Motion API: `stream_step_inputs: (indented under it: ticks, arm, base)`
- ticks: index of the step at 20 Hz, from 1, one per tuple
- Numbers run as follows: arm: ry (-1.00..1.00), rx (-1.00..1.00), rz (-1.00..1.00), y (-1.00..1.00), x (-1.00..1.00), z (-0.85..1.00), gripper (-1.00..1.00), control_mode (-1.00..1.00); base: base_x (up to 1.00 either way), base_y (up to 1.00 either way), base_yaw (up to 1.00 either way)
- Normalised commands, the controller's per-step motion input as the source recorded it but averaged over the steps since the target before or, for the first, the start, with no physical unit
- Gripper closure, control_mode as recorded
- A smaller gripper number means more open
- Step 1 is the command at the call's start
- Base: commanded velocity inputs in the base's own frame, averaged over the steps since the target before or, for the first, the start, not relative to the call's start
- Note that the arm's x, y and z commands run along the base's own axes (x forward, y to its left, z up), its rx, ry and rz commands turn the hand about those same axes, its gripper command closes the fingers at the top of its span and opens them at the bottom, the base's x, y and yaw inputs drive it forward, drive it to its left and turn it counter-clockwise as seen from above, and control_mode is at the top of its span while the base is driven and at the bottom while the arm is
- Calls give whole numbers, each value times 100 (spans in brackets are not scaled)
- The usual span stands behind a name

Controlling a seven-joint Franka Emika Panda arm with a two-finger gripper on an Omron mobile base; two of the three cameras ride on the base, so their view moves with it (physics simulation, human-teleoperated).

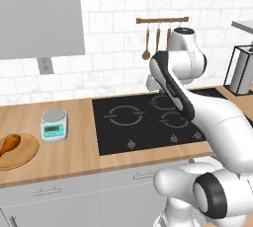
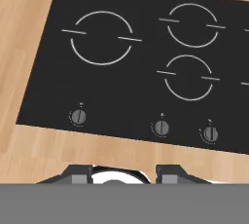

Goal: Pick up the knife from the drawer and place it on the cutting board. Then place the meat from the plate to the cutting board.

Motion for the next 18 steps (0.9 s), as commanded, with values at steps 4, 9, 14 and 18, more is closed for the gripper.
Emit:
stream_step_inputs:
  ticks: [4, 9, 14, 18]
  arm:
    - [0, 0, 0, 0, -34, -12, -100, -100]
    - [2, 0, 2, 0, -81, -32, -100, -100]
    - [0, 0, -6, -55, -36, -32, -100, -100]
    - [0, 1, -7, -100, 0, -11, -100, -100]
  base:
    - [0, 0, 0]
    - [0, 0, 0]
    - [0, 0, 0]
    - [0, 0, 0]
